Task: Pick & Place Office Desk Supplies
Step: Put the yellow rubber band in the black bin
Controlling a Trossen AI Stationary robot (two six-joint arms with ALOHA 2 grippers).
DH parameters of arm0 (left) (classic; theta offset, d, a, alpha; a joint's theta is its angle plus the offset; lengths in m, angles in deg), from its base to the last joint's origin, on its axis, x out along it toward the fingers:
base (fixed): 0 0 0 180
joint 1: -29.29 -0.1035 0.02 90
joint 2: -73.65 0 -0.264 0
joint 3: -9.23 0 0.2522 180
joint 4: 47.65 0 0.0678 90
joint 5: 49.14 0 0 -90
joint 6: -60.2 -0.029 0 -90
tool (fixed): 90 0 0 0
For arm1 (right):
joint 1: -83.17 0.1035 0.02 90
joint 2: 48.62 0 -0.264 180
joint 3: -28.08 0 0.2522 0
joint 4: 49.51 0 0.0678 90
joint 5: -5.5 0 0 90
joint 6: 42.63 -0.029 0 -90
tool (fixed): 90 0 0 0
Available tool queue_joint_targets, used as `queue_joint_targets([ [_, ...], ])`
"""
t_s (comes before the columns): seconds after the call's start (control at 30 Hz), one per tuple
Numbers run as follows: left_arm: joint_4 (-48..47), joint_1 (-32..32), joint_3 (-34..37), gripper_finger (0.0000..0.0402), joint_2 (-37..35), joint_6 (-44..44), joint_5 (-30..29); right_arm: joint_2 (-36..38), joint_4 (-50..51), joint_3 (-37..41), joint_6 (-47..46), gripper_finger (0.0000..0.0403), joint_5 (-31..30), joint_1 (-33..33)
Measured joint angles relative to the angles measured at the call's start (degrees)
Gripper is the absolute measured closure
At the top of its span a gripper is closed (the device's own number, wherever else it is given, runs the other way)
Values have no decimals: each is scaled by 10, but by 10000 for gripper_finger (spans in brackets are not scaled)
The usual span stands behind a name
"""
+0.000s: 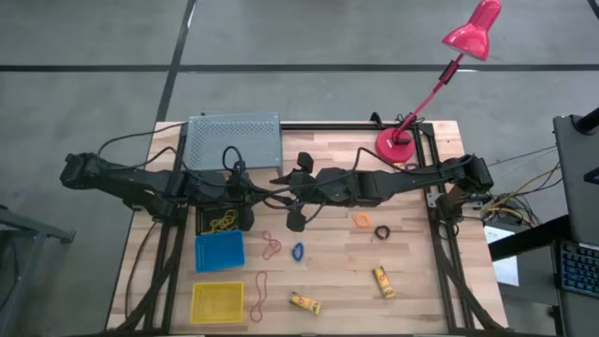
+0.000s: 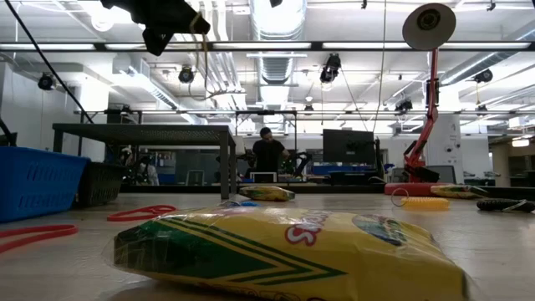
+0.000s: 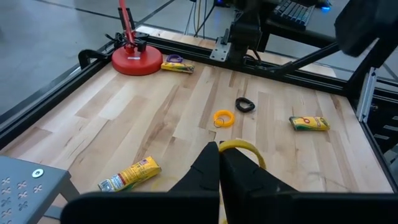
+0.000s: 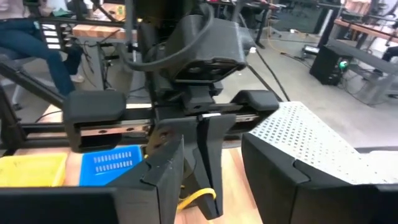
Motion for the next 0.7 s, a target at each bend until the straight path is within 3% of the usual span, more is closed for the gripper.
queue_joint_targets([
  [0.13,-12,0,0,401,-9,0,-4,1,0,0,-1,242,-1,0],
  [0.23,-77,0,-16,401,-27,4,-6,1,0,0,-5,245,-1,0],
  [0.5,-468,0,-177,401,-41,115,-55,1,2,0,-2,255,-5,0],
  [0.7,-619,0,-272,401,-41,167,-55,1,2,0,17,261,-7,0],
])
